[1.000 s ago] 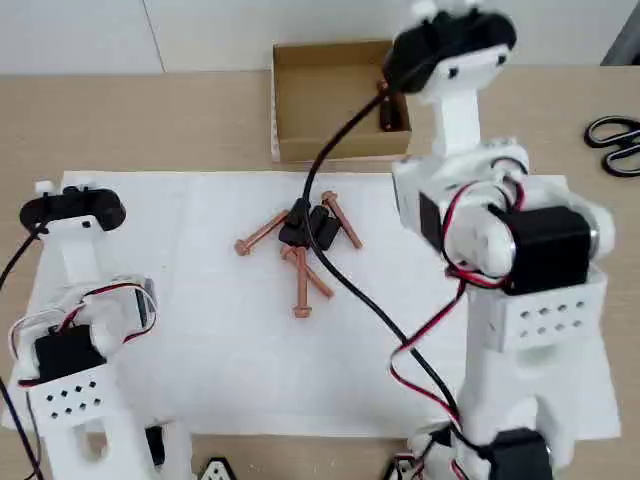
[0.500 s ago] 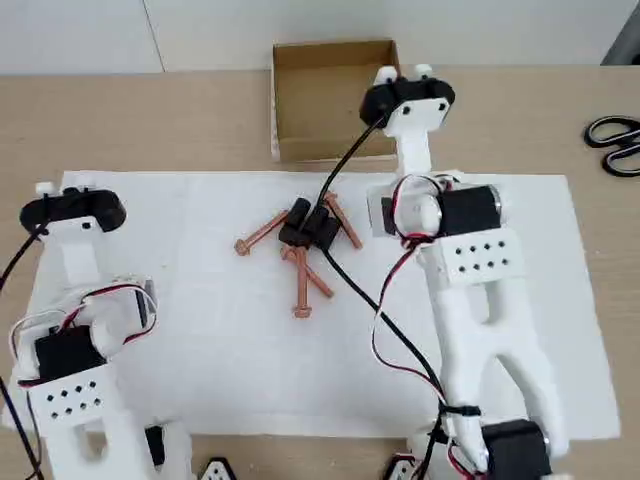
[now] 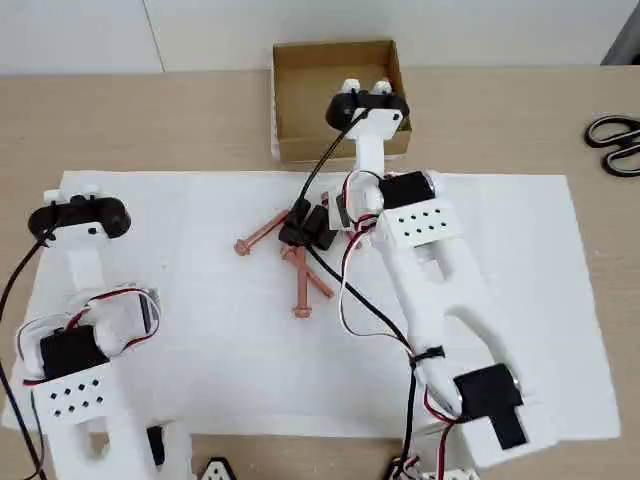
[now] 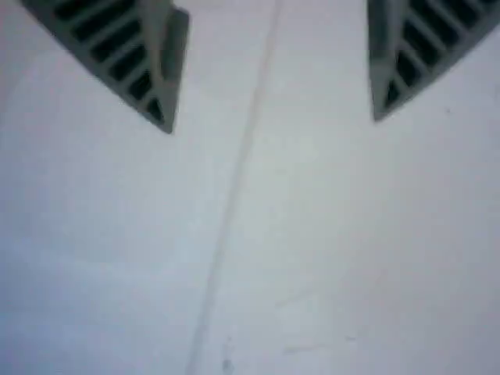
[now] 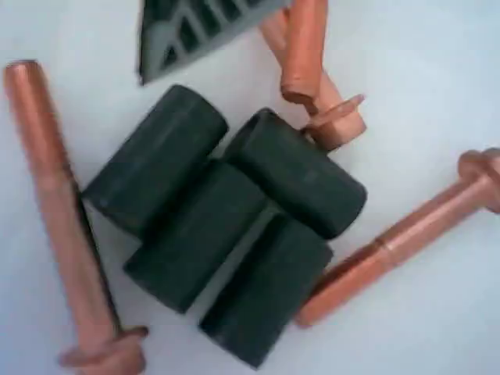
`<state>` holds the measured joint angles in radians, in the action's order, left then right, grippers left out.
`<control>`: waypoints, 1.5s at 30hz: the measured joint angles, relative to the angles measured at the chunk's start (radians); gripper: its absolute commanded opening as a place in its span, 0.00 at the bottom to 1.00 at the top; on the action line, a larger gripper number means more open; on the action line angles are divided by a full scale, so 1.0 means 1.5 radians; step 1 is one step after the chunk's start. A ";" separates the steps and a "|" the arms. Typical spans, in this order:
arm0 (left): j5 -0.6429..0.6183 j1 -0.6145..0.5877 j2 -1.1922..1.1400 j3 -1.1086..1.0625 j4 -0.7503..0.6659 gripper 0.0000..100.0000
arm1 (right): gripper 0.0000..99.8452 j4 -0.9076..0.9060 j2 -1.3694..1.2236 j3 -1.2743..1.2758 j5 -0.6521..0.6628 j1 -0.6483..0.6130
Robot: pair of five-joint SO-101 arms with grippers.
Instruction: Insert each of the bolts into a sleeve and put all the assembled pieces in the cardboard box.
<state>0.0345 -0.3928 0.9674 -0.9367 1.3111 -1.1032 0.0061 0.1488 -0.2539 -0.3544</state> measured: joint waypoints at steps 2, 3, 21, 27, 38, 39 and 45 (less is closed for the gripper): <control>0.000 0.000 0.000 0.000 0.000 0.16 | 0.24 0.001 -0.020 0.000 -0.025 -0.001; 0.000 0.000 0.000 0.000 0.000 0.16 | 0.24 0.001 -0.029 0.000 -0.036 -0.001; 0.000 -0.001 0.000 0.000 0.000 0.16 | 0.24 0.024 -0.057 0.003 -0.088 -0.061; 0.000 -0.001 0.000 0.000 0.000 0.16 | 0.24 0.072 -0.083 0.012 -0.089 -0.060; 0.000 -0.001 0.000 0.000 0.000 0.16 | 0.24 0.130 -0.141 0.012 -0.204 -0.060; 0.000 -0.001 0.000 0.000 0.000 0.16 | 0.24 0.134 -0.141 0.012 -0.215 -0.060; 0.000 -0.001 0.000 0.000 0.000 0.16 | 0.24 0.144 -0.161 0.012 -0.241 -0.060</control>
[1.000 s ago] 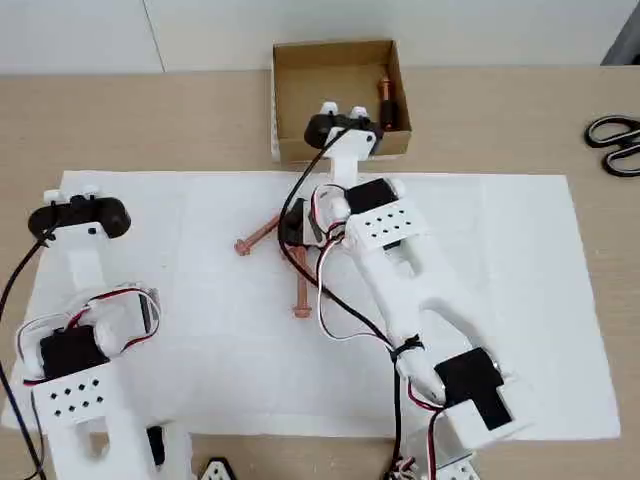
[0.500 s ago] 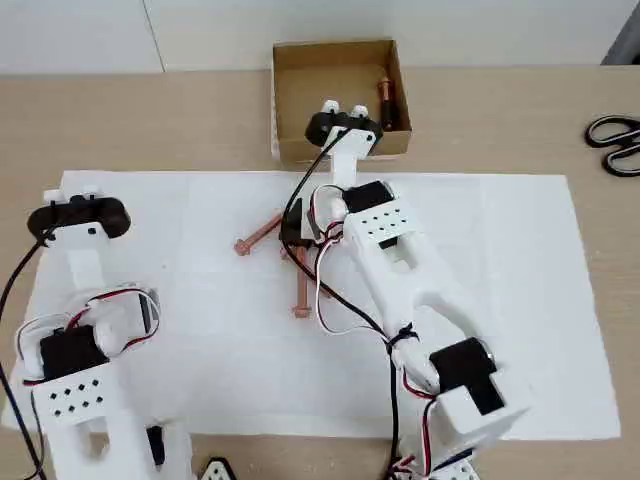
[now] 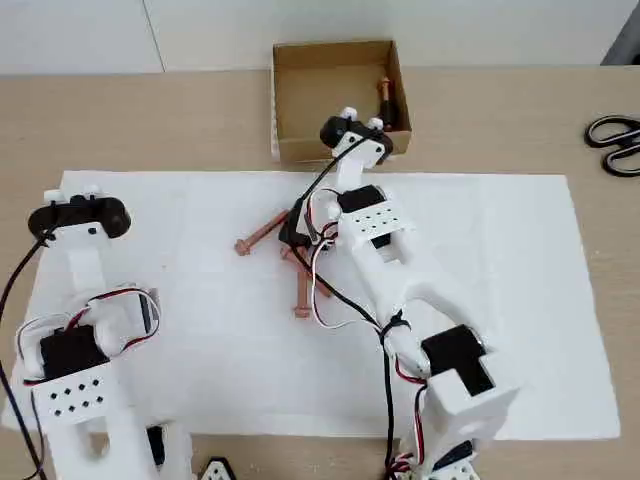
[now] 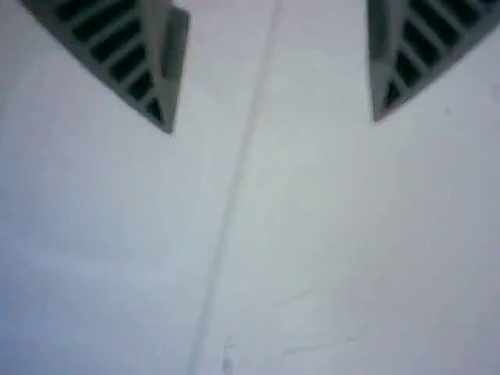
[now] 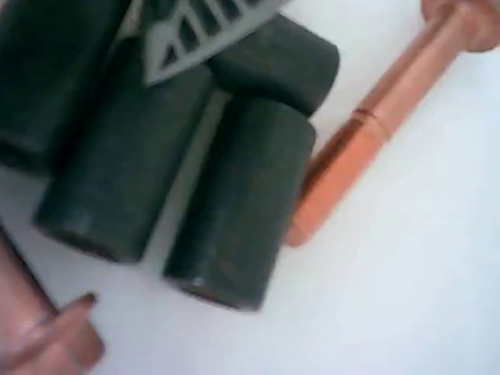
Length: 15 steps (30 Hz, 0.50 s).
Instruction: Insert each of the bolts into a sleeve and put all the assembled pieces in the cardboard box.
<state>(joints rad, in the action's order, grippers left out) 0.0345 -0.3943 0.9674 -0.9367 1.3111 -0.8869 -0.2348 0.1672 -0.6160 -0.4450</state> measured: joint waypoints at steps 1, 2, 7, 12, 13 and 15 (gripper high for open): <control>0.000 0.000 0.000 0.000 0.000 0.16 | 0.24 0.005 -0.006 0.000 -0.001 0.000; 0.000 0.000 0.000 0.000 0.000 0.16 | 0.24 0.008 -0.011 -0.001 -0.001 0.000; 0.000 0.000 0.000 0.000 0.000 0.16 | 0.24 0.024 -0.032 -0.002 -0.001 0.002; 0.000 0.000 0.000 0.000 0.000 0.16 | 0.24 0.033 -0.042 -0.003 0.001 0.008; 0.000 0.000 0.000 0.000 0.000 0.16 | 0.24 0.033 -0.042 -0.004 0.001 0.008; 0.000 0.000 0.000 0.000 0.000 0.16 | 0.24 0.033 -0.042 -0.005 0.001 0.013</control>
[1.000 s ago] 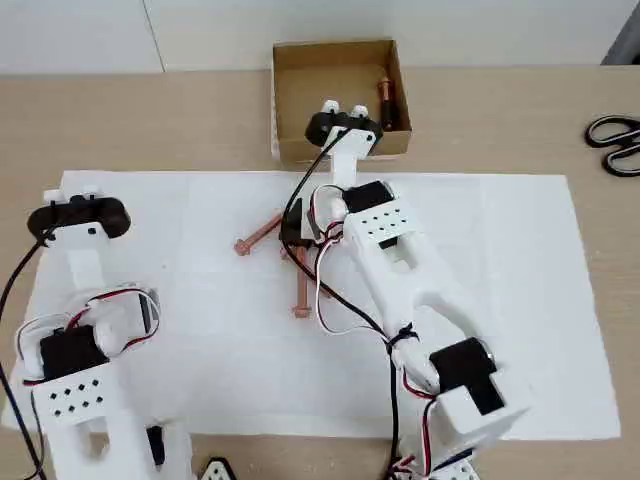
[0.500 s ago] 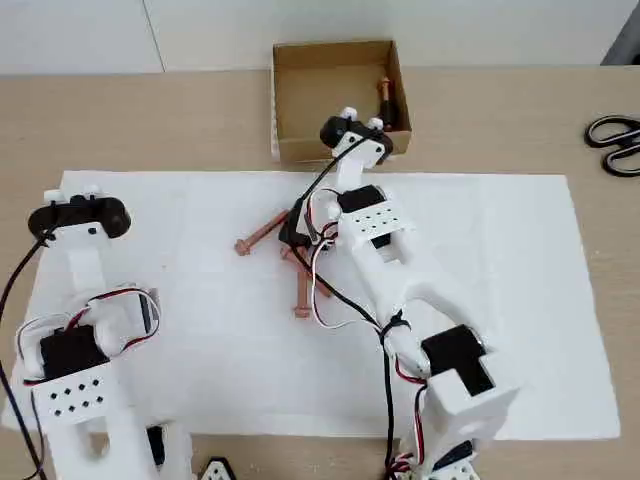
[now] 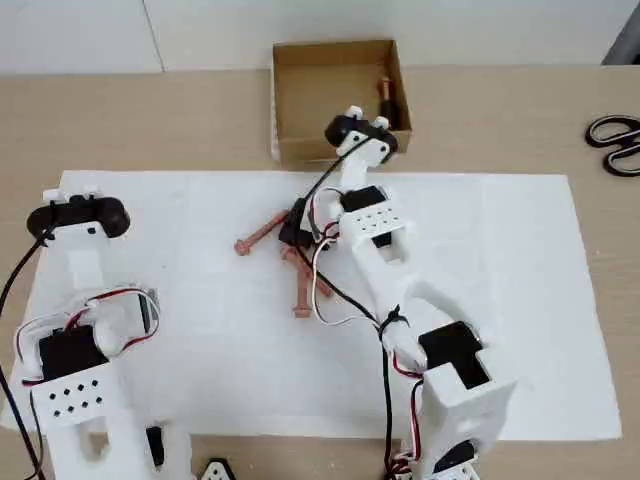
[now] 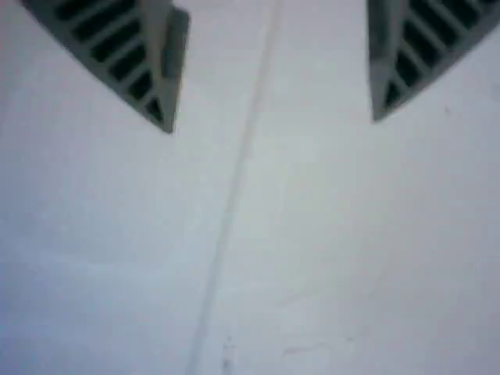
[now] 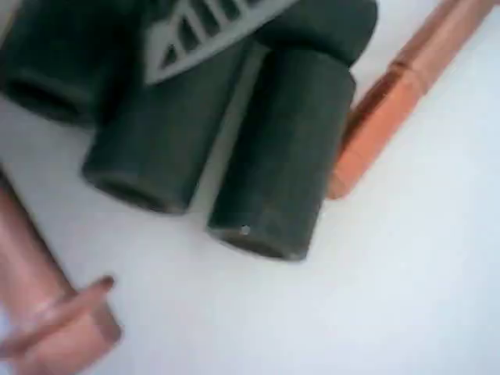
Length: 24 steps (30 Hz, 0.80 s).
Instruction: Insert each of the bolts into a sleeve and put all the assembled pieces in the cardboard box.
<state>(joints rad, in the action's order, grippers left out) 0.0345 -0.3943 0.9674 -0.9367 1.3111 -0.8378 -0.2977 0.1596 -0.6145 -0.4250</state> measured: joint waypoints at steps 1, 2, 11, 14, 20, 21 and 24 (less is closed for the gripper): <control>0.000 0.000 0.000 0.000 0.000 0.16 | 0.24 0.001 0.000 0.000 0.000 0.001; 0.000 0.000 0.000 0.000 0.000 0.16 | 0.24 0.003 -0.001 0.000 0.000 0.001; 0.000 0.000 0.000 0.000 0.000 0.16 | 0.24 -0.018 0.077 0.003 -0.002 -0.003; 0.000 0.000 0.000 0.000 0.000 0.16 | 0.24 -0.018 0.096 0.003 -0.002 -0.003; 0.000 0.000 0.000 0.000 0.000 0.16 | 0.24 -0.018 0.104 0.003 -0.002 -0.003; 0.000 0.000 0.000 0.000 0.000 0.16 | 0.24 -0.018 0.104 0.003 -0.002 -0.003; 0.000 0.000 0.000 0.000 0.000 0.16 | 0.24 -0.018 0.104 0.013 -0.013 -0.012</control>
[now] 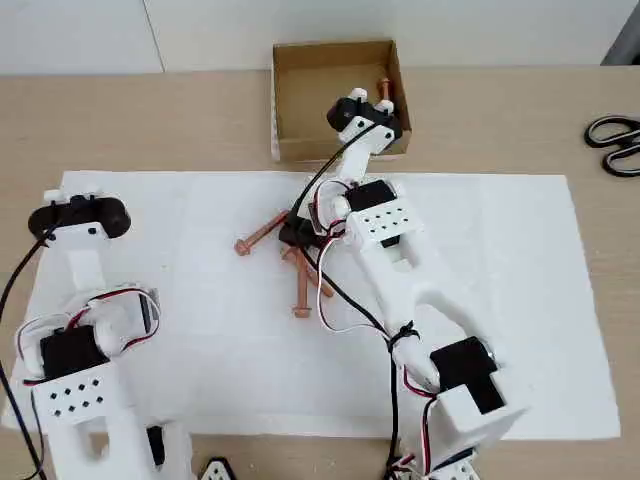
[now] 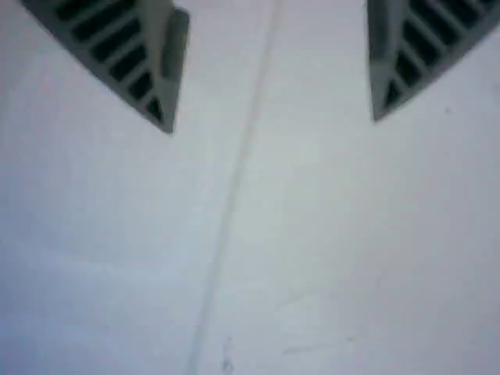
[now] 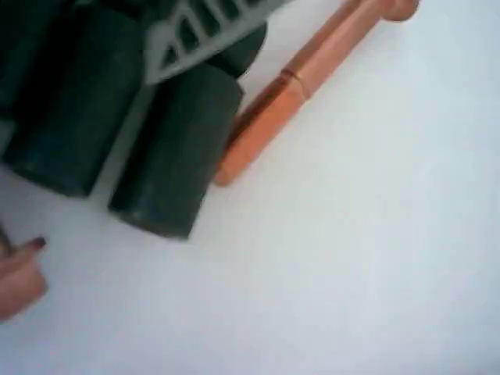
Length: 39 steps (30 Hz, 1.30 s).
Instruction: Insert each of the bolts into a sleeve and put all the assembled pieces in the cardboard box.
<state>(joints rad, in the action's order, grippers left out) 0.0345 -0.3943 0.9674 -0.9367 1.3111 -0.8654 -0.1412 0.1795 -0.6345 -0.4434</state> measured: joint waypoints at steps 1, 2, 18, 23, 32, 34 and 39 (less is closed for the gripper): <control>0.000 0.000 0.000 0.000 0.000 0.16 | 0.24 0.000 0.000 0.001 -0.012 -0.005; 0.000 0.000 0.000 0.000 0.000 0.16 | 0.24 0.000 0.000 0.002 -0.024 -0.007; 0.000 0.000 0.000 0.000 0.000 0.16 | 0.24 0.000 -0.057 0.009 -0.063 -0.008; 0.000 0.000 0.000 0.000 0.000 0.16 | 0.24 0.008 -0.073 0.007 -0.064 -0.009; 0.000 0.000 0.001 -0.023 0.000 0.16 | 0.24 0.019 -0.099 0.000 -0.065 0.009; 0.000 0.000 0.001 -0.024 0.000 0.16 | 0.24 0.019 -0.099 0.000 -0.065 0.012; 0.001 0.000 0.001 -0.024 0.000 0.16 | 0.16 0.019 -0.099 0.000 -0.065 0.014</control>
<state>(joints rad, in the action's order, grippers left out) 0.0361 -0.3943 0.9689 -0.9720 1.3111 -0.8362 -0.2900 0.1795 -0.7327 -0.4219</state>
